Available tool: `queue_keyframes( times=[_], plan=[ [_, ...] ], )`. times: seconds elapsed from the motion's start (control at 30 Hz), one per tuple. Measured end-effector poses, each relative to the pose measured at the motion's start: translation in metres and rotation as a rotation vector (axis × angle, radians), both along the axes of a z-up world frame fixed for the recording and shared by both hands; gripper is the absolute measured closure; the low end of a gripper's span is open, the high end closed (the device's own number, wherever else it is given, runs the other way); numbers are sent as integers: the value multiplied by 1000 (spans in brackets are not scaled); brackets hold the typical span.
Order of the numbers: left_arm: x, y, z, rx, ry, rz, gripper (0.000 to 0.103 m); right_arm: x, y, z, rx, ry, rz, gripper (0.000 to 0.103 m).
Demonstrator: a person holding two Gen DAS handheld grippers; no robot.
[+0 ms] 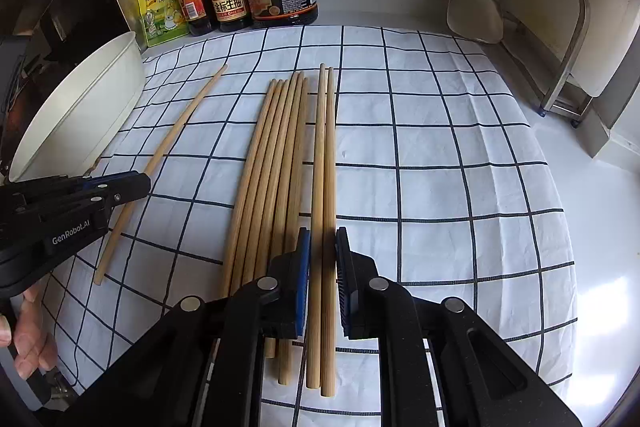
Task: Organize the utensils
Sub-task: 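Close the left tool on a single chopstick while the right tool grasps another, then lift both held chopsticks and carry them over the white basin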
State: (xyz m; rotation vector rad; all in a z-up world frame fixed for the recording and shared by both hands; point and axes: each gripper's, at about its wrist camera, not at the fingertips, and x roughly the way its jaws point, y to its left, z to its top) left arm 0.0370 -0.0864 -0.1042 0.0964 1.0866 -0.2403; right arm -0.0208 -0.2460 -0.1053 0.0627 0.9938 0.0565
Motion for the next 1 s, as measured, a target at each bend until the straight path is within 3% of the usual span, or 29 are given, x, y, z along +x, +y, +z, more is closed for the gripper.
queue_keyframes(
  times=[0.27,0.53,0.8,1.0],
  plan=[
    [1,6,27,-34,-28,-11,96,2,7,24,17,-27,11,91],
    [7,32,78,-78,-103,-3,96,14,45,63,31,-85,76,91],
    [17,91,128,-92,-195,62,96,39,110,104,64,-162,180,91],
    [26,153,151,-84,-255,132,96,60,173,118,92,-186,273,91]
  ],
)
